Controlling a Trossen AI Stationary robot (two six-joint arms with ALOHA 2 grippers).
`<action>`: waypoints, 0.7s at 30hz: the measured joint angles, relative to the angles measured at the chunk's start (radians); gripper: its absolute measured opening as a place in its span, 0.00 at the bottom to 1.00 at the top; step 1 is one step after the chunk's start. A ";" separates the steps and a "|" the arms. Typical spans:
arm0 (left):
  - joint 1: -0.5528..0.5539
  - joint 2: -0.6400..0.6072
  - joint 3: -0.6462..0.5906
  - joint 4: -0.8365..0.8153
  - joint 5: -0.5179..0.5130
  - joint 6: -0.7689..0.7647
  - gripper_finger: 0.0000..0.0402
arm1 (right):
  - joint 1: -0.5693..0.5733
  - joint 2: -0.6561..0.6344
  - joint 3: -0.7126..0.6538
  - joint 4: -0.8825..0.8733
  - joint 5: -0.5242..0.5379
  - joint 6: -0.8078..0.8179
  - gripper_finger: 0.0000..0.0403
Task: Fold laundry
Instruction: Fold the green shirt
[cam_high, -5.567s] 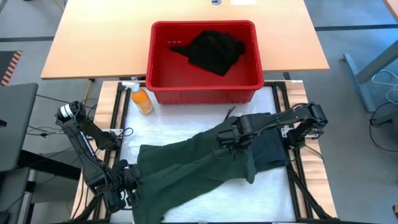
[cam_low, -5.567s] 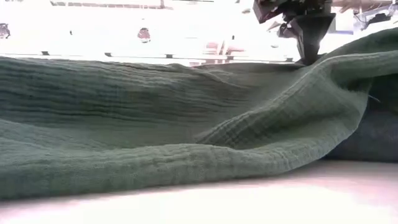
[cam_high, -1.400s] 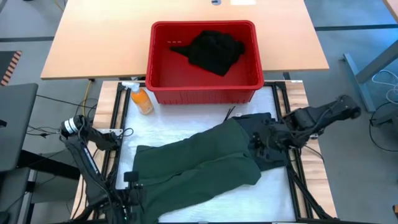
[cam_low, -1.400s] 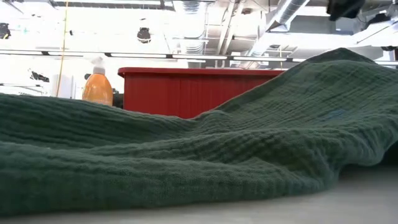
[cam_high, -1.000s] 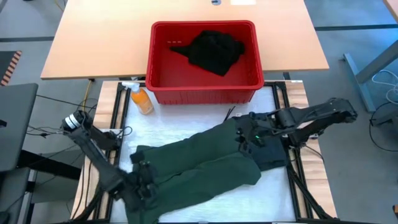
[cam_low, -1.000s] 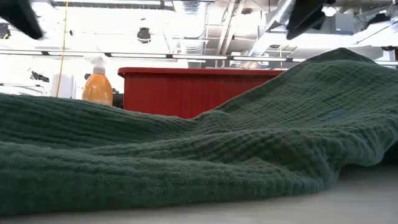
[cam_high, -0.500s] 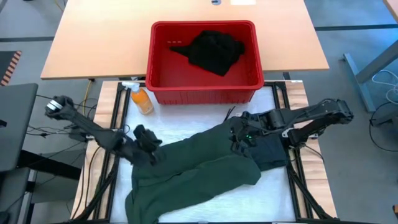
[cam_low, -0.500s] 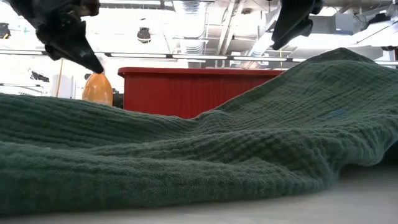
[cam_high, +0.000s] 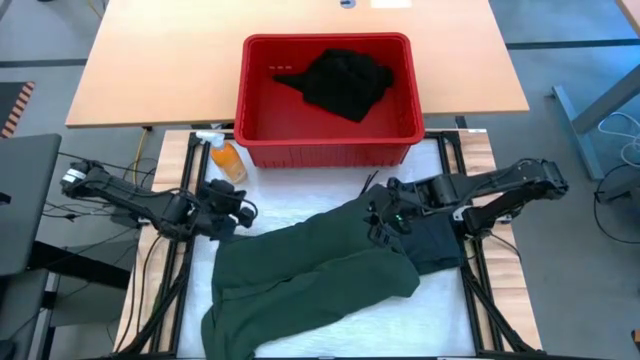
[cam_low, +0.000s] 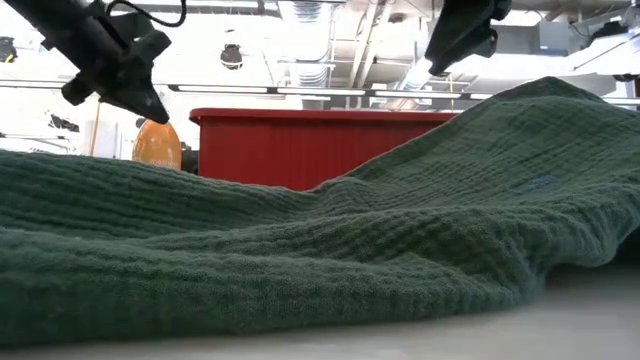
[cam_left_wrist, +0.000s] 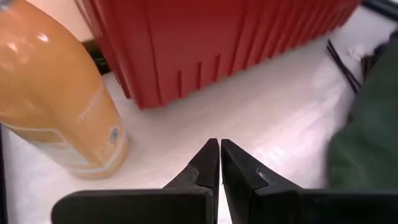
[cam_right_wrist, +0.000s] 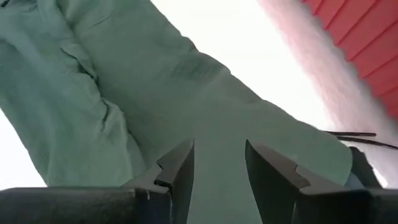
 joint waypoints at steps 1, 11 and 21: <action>0.005 0.000 0.000 0.000 0.027 0.012 0.01 | 0.000 0.000 0.000 0.000 0.005 0.010 0.42; 0.010 0.001 0.000 -0.001 0.319 0.012 0.01 | -0.038 0.000 0.000 0.052 0.057 0.040 0.42; 0.010 0.001 0.000 -0.001 0.431 -0.027 0.01 | -0.038 0.000 0.000 0.055 0.057 0.047 0.42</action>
